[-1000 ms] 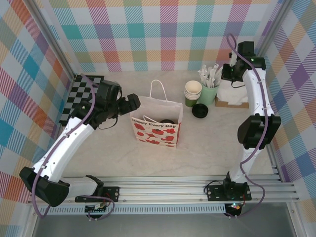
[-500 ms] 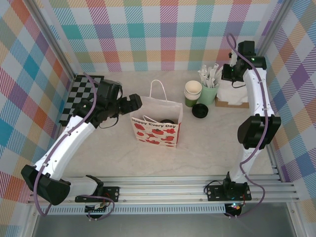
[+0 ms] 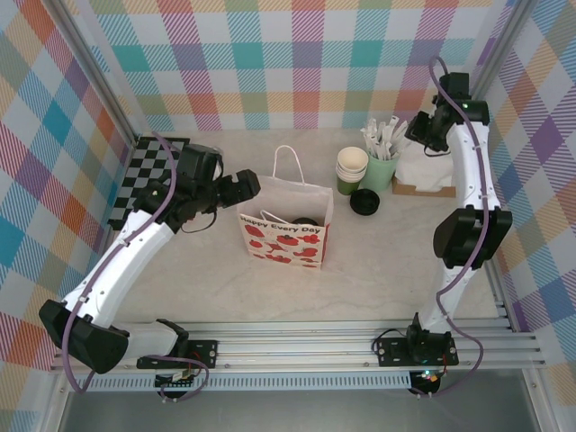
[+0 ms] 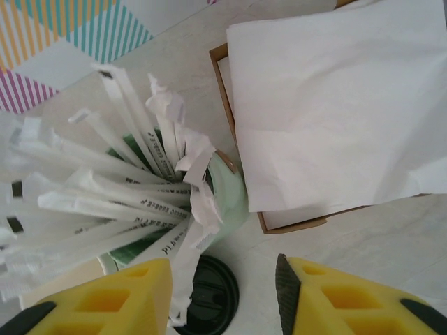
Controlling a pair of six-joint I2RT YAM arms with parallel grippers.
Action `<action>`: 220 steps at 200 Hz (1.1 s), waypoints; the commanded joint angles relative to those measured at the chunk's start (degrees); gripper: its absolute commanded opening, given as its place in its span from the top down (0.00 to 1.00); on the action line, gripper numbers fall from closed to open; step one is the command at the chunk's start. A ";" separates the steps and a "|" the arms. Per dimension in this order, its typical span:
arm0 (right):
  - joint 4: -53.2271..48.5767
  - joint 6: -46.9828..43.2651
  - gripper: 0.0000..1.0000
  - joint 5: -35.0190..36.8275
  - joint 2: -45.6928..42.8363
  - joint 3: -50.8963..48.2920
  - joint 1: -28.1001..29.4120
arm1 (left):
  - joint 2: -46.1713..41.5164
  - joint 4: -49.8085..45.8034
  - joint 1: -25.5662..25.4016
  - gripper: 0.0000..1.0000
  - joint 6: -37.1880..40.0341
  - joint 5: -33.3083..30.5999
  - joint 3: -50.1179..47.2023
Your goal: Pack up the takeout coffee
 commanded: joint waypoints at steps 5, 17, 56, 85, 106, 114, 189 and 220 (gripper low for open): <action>-1.53 9.10 0.57 -4.64 3.92 3.93 -0.19 | 1.13 0.78 0.88 0.03 1.29 0.76 -0.25; -2.53 10.20 0.58 -5.26 5.72 5.63 -0.20 | 1.30 0.68 0.88 0.03 1.24 0.69 -0.25; -2.01 11.08 0.69 -7.06 6.92 5.29 -0.20 | 1.63 0.41 1.07 0.03 1.19 0.18 -0.15; -1.34 11.21 0.79 -4.66 5.84 3.89 -0.20 | 2.19 0.28 1.06 0.03 1.08 0.33 0.10; -0.04 11.01 0.84 -3.49 4.22 1.82 -0.19 | 2.38 0.24 1.07 0.03 1.00 0.56 0.19; 0.20 10.98 0.86 -2.99 3.60 1.18 -0.20 | 2.45 0.28 1.06 0.02 0.97 0.61 0.26; 1.43 9.39 0.88 -1.02 -0.34 -1.64 -0.22 | 2.64 0.19 1.15 0.02 0.88 1.00 0.53; 2.00 8.91 0.84 -0.27 -1.65 -3.07 -0.19 | 2.56 0.17 1.15 0.02 0.88 1.11 0.51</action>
